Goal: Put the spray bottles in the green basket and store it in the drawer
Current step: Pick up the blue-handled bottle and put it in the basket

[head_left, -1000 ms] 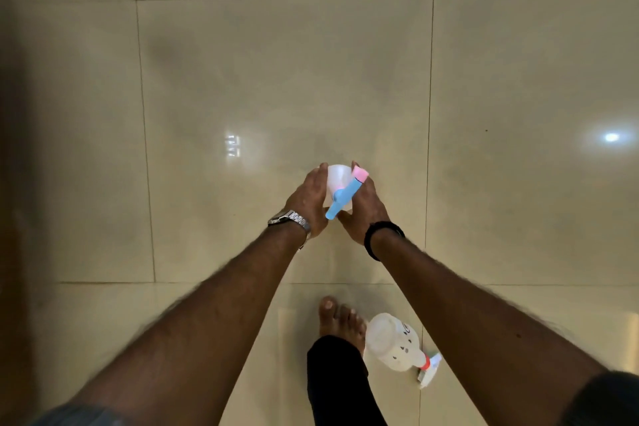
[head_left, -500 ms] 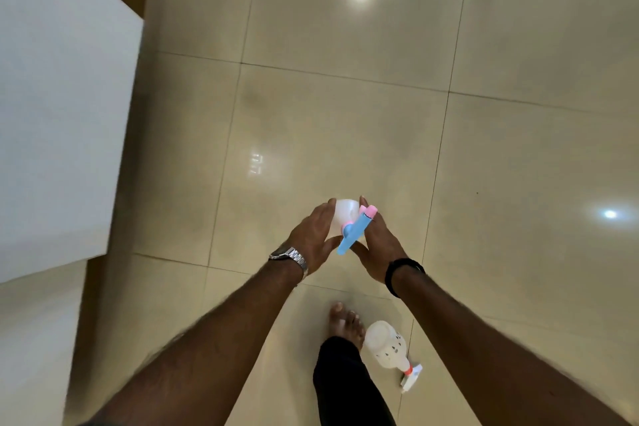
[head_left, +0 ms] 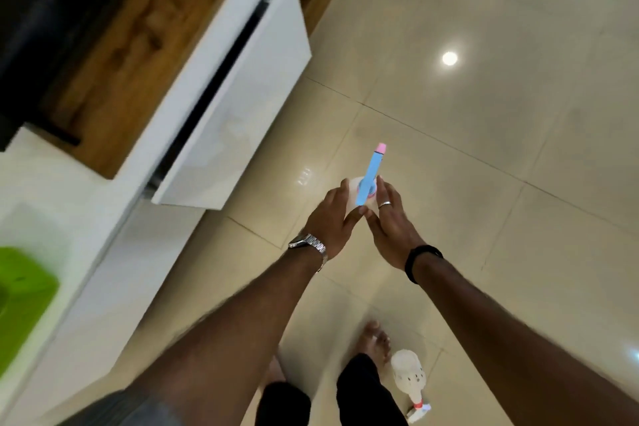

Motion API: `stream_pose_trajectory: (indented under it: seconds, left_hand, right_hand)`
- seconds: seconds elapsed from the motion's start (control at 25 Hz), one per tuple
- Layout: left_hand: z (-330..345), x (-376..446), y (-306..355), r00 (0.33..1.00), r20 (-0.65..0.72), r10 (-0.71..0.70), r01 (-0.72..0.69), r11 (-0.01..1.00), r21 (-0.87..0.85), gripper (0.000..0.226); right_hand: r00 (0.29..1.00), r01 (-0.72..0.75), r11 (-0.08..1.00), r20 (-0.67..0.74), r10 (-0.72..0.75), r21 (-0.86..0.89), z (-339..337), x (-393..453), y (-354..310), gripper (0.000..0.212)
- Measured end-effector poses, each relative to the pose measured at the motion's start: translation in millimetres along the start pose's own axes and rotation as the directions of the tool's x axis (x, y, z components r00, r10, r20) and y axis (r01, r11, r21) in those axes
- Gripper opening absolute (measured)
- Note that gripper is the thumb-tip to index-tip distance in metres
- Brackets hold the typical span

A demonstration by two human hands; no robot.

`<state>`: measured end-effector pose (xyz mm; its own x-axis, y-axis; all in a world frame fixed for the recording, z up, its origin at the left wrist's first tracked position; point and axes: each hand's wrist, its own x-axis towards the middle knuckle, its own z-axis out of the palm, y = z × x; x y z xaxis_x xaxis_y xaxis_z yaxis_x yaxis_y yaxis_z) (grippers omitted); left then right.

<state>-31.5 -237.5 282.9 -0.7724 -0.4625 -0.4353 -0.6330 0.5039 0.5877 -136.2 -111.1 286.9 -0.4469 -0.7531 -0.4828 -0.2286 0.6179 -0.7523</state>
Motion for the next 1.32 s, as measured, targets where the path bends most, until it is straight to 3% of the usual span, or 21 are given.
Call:
stream_pose_trajectory:
  seconds: [0.28,0.52,0.72,0.88,0.96,1.08,1.2,1.32]
  left_hand:
    - [-124.8,-64.6,-80.0,0.937,-0.344,-0.061,0.012,0.990,-0.143,0.066]
    - [-220.7,-151.6,-168.6,0.786,-0.586,-0.198,0.062,0.968,-0.244,0.071]
    - [-289.1,-240.2,-260.2,0.570,-0.741,-0.355,0.162,0.933,-0.322,0.069]
    - [-306.2,-304.4,-320.5,0.404,-0.767,-0.499,0.218,0.866,-0.449,0.069]
    - [-303.6,-331.0,-350.7,0.357,-0.736,-0.575,0.246,0.818,-0.520,0.065]
    - [-291.8,-359.0,-386.0,0.350,-0.660,-0.664,0.251,0.746,-0.617,0.061]
    - [-278.4,-371.6,-409.6,0.397,-0.574,-0.717,0.196,0.677,-0.710,0.057]
    - [-268.6,-373.6,-430.6,0.400,-0.457,-0.795,0.172,0.554,-0.814,0.060]
  right_hand:
    - [0.969,0.247,0.956,0.072,-0.238,-0.156,63.6,27.2,-160.3,0.064]
    - [0.906,0.419,0.884,0.155,-0.394,-0.207,171.0,34.8,-288.5,0.058]
    - [0.789,0.591,0.793,0.307,-0.532,-0.144,286.6,32.2,-396.2,0.058]
    - [0.706,0.659,0.746,0.418,-0.571,-0.093,382.1,20.1,-445.6,0.056]
    - [0.672,0.675,0.733,0.483,-0.561,-0.087,425.0,13.5,-457.3,0.054]
    - [0.627,0.689,0.719,0.571,-0.531,-0.088,473.8,8.9,-461.0,0.053]
    - [0.618,0.666,0.731,0.659,-0.429,-0.148,505.9,13.5,-455.6,0.063]
    - [0.606,0.667,0.720,0.702,-0.374,-0.192,531.4,25.6,-450.0,0.069]
